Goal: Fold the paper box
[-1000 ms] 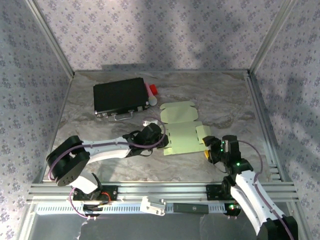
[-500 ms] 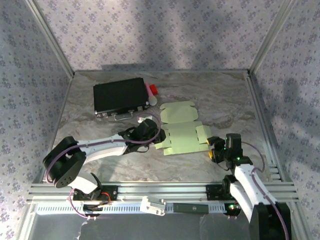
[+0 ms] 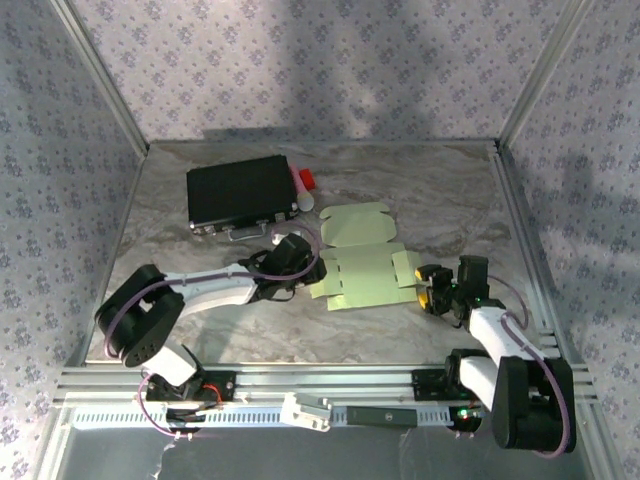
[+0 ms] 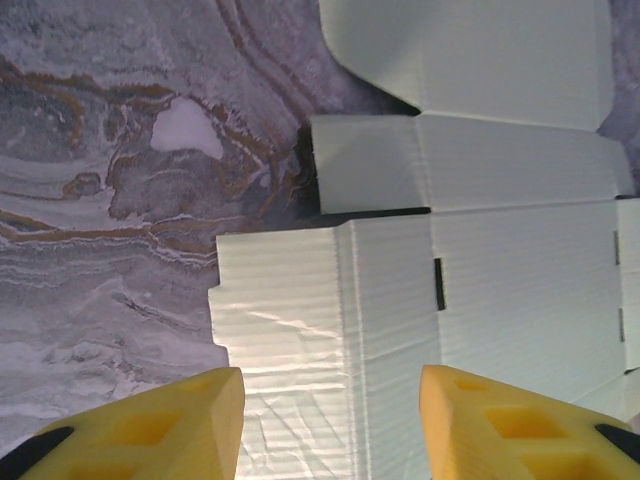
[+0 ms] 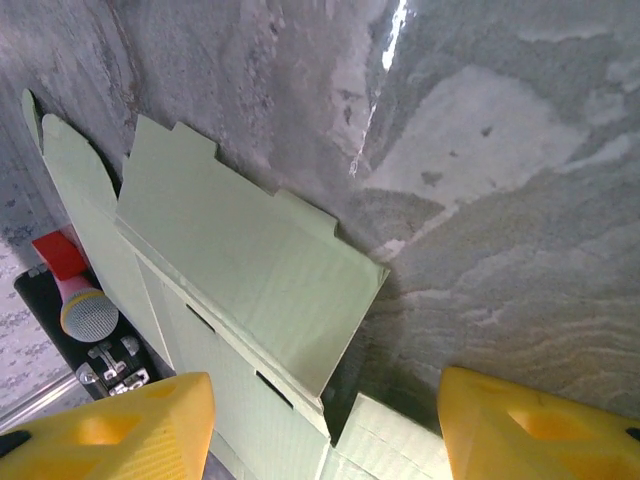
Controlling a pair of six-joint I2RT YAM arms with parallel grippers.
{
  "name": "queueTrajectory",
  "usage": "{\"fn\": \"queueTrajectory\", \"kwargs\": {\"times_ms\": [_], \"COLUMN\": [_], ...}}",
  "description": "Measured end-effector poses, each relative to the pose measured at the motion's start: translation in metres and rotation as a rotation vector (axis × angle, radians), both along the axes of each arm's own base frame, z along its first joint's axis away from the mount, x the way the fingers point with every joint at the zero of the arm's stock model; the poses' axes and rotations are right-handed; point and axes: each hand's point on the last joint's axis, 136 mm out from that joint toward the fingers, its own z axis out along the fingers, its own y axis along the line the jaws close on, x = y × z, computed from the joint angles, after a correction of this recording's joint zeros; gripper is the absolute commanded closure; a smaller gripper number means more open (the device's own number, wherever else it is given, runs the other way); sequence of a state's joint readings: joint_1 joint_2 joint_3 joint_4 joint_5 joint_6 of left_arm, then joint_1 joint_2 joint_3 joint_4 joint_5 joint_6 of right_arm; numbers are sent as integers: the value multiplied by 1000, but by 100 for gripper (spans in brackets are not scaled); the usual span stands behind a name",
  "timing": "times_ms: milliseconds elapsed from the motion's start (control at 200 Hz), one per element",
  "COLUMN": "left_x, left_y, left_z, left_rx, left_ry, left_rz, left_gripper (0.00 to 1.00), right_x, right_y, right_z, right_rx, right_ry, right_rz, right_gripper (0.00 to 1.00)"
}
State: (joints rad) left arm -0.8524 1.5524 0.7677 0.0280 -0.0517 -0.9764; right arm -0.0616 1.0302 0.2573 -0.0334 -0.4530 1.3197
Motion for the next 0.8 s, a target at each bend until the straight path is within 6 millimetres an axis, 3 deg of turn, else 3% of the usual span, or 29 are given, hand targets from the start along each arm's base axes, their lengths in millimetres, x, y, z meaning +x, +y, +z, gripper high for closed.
{"fn": "queueTrajectory", "kwargs": {"times_ms": [480, 660, 800], "left_x": [-1, -2, -1], "left_y": [-4, -3, -4], "left_z": [-15, -22, -22], "left_rx": [12, 27, 27], "left_ry": [22, 32, 29], "left_rz": [-18, -21, -24], "left_gripper": [52, 52, 53], "right_x": [8, 19, 38], "right_y": [1, 2, 3], "right_z": [-3, 2, 19], "right_rx": [67, 84, 81], "right_ry": [46, 12, -85], "right_rz": [-55, -59, -46], "right_gripper": [47, 51, 56]}}
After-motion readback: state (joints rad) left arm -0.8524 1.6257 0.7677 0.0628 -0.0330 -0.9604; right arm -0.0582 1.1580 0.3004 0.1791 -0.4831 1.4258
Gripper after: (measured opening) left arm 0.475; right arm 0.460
